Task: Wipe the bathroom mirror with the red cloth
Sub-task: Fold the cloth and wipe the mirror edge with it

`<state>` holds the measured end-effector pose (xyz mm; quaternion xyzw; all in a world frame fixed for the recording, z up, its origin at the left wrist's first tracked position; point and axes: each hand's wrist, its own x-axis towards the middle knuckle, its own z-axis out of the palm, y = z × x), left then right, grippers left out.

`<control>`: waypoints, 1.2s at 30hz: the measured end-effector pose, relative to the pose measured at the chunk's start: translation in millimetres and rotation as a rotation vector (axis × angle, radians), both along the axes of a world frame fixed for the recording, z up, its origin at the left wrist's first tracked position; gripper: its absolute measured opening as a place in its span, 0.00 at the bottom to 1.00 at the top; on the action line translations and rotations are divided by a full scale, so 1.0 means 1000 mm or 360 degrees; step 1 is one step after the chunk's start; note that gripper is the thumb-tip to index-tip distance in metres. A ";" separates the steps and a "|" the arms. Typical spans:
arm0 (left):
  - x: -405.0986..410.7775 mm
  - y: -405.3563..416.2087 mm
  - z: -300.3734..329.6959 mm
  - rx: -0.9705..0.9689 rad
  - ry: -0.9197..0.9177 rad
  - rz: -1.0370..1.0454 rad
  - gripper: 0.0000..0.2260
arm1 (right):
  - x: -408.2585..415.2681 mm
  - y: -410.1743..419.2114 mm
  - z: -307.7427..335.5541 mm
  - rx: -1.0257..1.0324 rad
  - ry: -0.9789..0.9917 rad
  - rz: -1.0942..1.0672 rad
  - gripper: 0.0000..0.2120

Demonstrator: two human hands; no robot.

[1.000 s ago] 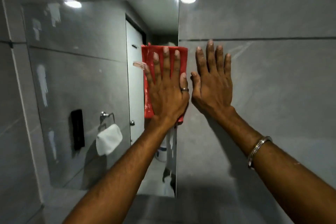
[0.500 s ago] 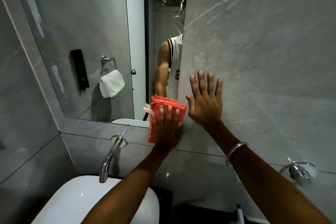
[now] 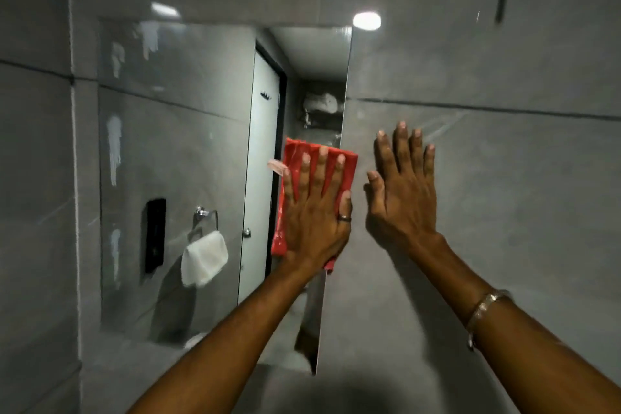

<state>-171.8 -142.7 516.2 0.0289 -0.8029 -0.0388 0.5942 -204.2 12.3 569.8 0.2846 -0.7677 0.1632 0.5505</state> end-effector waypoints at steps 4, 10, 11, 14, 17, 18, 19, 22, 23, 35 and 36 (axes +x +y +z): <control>0.002 -0.011 0.127 -0.0181 0.0141 0.0065 0.30 | 0.005 -0.007 0.071 -0.0086 0.0071 0.0107 0.32; 0.015 -0.025 0.215 -0.0278 0.0088 0.0050 0.30 | 0.017 -0.014 0.129 -0.0064 0.0095 0.0157 0.35; 0.017 -0.029 0.215 -0.0305 0.0090 0.0053 0.30 | 0.017 -0.016 0.135 -0.0062 0.0105 0.0155 0.35; 0.018 -0.043 0.209 -0.0321 0.0087 0.0072 0.30 | 0.019 -0.025 0.143 -0.0071 0.0130 0.0185 0.35; 0.026 -0.069 0.205 -0.0270 0.0096 0.0069 0.30 | 0.023 -0.042 0.146 0.0007 0.0158 0.0198 0.34; 0.028 -0.082 0.202 -0.0258 0.0108 0.0078 0.30 | 0.026 -0.051 0.147 0.0043 0.0168 0.0198 0.34; 0.030 -0.094 0.200 -0.0247 0.0116 0.0091 0.30 | 0.028 -0.059 0.147 0.0082 0.0184 0.0198 0.34; 0.039 -0.135 0.197 -0.0218 0.0143 0.0132 0.31 | 0.036 -0.092 0.148 0.0194 0.0247 0.0213 0.33; 0.041 -0.149 0.196 -0.0211 0.0157 0.0168 0.31 | 0.038 -0.106 0.149 0.0233 0.0278 0.0214 0.33; 0.087 -0.311 0.207 0.0077 0.0224 0.0298 0.30 | 0.062 -0.244 0.166 0.0300 0.0537 0.0397 0.35; 0.091 -0.323 0.208 0.0114 0.0239 0.0290 0.29 | 0.064 -0.250 0.168 0.0286 0.0549 0.0420 0.34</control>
